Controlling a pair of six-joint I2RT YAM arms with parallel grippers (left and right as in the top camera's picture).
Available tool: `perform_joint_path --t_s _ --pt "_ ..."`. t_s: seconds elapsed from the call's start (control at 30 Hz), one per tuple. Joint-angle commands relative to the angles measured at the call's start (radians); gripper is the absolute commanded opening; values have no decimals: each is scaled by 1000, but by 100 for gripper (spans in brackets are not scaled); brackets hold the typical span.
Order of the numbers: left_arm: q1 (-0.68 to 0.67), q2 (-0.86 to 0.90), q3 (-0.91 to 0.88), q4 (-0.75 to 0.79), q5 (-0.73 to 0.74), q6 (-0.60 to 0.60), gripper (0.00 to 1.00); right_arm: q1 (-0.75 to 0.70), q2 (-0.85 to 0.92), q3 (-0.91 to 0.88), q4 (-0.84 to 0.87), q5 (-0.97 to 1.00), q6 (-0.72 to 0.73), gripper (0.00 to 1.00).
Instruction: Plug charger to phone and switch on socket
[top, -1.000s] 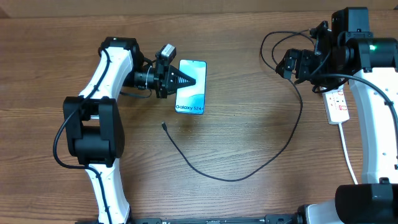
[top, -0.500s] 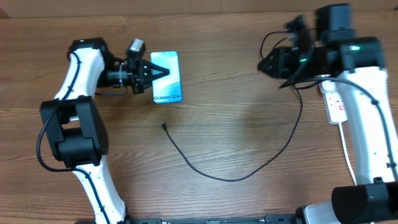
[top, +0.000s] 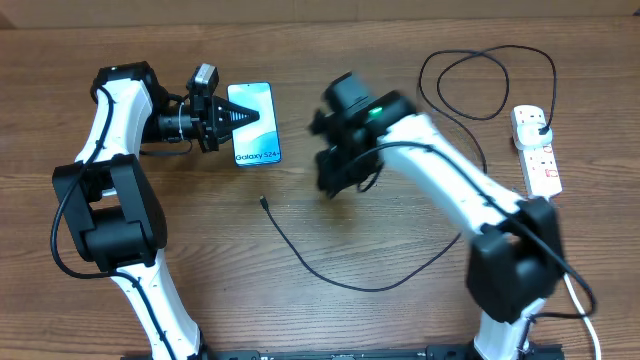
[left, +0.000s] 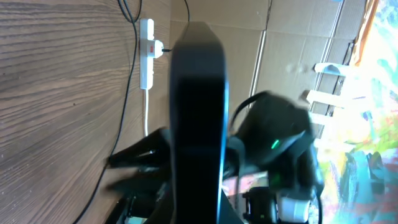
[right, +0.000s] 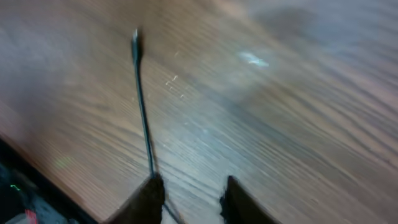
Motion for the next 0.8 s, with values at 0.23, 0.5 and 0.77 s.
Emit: perform_joint_path --t_s 0.23,0.5,0.77 --pt "191 -35 27 -7 66 -6 4 208 139 -4 169 21 1 100" --pt "362 -35 27 -7 38 -29 4 286 180 -4 345 69 3 65" --pt "407 -35 27 -7 26 -34 4 340 234 -4 394 353 57 48"
